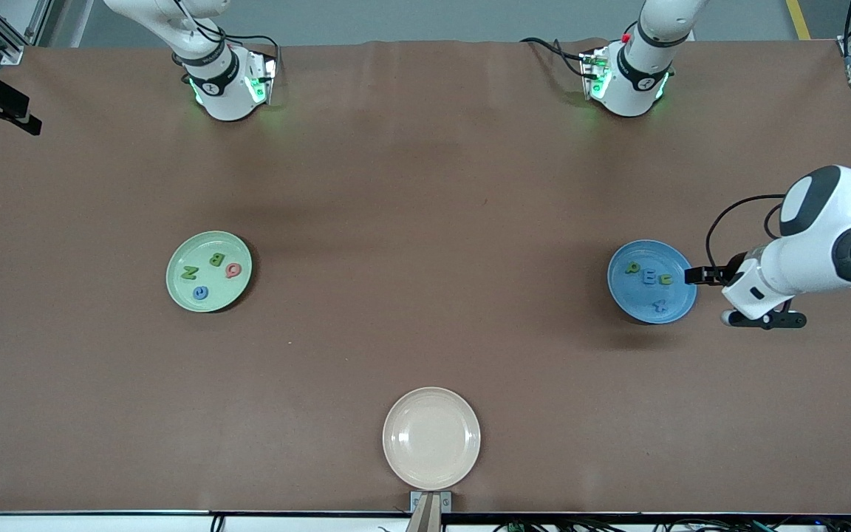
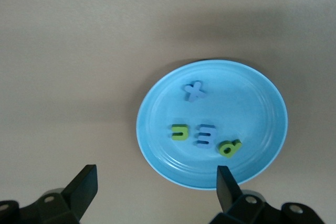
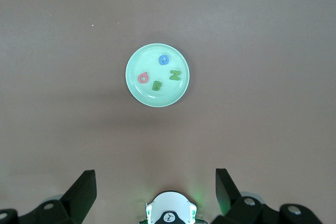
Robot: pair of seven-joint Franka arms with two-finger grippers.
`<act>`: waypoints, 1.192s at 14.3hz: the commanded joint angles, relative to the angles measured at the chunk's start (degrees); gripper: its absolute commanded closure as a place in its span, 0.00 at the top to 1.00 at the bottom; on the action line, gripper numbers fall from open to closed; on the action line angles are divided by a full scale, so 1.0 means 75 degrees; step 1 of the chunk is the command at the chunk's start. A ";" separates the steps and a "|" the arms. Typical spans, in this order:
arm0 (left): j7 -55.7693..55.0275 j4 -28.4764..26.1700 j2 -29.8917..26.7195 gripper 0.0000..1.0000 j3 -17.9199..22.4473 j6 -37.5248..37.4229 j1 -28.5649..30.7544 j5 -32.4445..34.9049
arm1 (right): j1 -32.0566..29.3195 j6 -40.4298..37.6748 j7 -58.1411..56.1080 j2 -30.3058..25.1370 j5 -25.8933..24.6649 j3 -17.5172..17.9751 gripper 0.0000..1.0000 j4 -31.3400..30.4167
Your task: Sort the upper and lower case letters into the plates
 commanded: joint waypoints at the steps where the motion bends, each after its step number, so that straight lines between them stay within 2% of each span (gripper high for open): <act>1: 0.1088 0.0313 -0.1505 1.00 0.1870 -0.0097 -0.1524 -0.1480 | 0.0019 0.0139 0.0031 -0.0279 -0.0094 0.0017 1.00 -0.0302; 3: 0.1943 0.0326 -0.2209 1.00 0.3230 -0.0074 -0.2474 -0.2535 | 0.0007 0.0186 0.0019 -0.0279 -0.0094 0.0017 1.00 -0.0313; 5: 0.2752 0.0291 -0.2621 1.00 0.4298 -0.0074 -0.3144 -0.3240 | 0.0007 0.0221 0.0008 -0.0291 -0.0094 0.0005 1.00 -0.0360; 7: 0.3118 0.0267 -0.2833 1.00 0.4968 -0.0074 -0.3636 -0.3535 | 0.0007 0.0221 0.0008 -0.0291 -0.0094 0.0005 1.00 -0.0360; 8: 0.3189 0.0279 -0.2950 1.00 0.5528 -0.0085 -0.4115 -0.3629 | 0.0007 0.0209 0.0008 -0.0291 -0.0094 0.0005 1.00 -0.0349; 10: 0.3574 0.0267 -0.3243 1.00 0.7504 -0.0086 -0.5834 -0.4352 | 0.0007 0.0209 0.0008 -0.0291 -0.0094 0.0005 1.00 -0.0349; 11: 0.3936 0.0267 -0.3360 1.00 0.8303 -0.0120 -0.6457 -0.4798 | 0.0019 0.0209 0.0008 -0.0291 -0.0094 0.0005 1.00 -0.0349; 15: 0.4268 0.0267 -0.3782 1.00 0.9491 -0.0179 -0.7316 -0.5224 | 0.0007 0.0209 -0.0004 -0.0256 -0.0094 0.0005 1.00 -0.0267; 17: 0.4280 0.0267 -0.3946 1.00 0.9787 -0.0308 -0.7483 -0.5503 | 0.0007 0.0244 -0.0039 -0.0244 -0.0105 0.0005 1.00 -0.0267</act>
